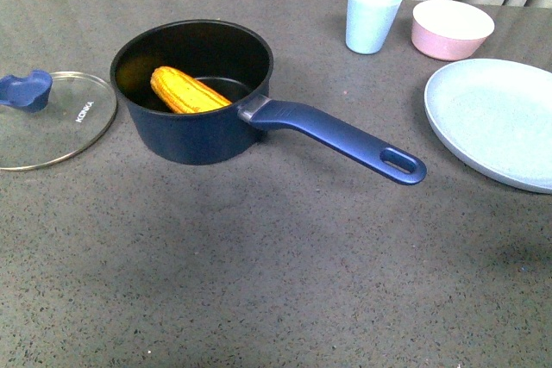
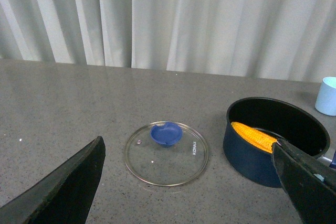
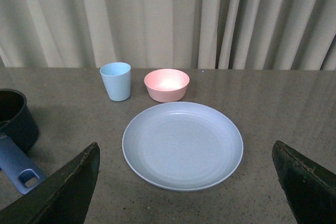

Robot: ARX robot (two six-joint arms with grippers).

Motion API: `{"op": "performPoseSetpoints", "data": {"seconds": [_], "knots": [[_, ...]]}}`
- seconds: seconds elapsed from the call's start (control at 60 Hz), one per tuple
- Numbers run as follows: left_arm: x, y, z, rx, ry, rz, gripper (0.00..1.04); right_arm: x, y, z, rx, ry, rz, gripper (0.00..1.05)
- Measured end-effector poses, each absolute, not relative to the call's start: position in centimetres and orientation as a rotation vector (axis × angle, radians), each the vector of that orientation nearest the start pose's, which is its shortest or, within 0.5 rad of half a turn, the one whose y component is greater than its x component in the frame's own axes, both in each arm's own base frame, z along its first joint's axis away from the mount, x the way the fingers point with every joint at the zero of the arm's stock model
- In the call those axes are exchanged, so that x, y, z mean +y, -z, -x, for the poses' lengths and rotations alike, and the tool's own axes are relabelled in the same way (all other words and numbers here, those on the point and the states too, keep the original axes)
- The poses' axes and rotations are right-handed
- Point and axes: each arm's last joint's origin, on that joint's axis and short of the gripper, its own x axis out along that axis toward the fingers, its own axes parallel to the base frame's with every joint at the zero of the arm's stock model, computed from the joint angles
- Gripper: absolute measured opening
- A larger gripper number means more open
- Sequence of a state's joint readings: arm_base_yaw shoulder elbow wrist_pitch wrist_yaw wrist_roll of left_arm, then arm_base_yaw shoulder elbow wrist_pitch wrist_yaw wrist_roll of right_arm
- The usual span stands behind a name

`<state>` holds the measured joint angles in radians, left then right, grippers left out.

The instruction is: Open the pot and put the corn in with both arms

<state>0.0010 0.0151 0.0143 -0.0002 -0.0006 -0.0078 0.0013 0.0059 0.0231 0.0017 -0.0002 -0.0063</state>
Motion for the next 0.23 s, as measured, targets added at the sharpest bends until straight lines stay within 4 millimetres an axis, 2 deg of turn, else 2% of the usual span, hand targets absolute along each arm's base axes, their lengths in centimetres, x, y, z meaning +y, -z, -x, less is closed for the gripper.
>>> {"op": "performPoseSetpoints", "data": {"seconds": [0.233], "knots": [[0.01,-16.72,-9.78,0.001,-0.002,0.008,0.96,0.01,-17.11,-9.66,-0.019,-0.001,0.006,0.96]]}}
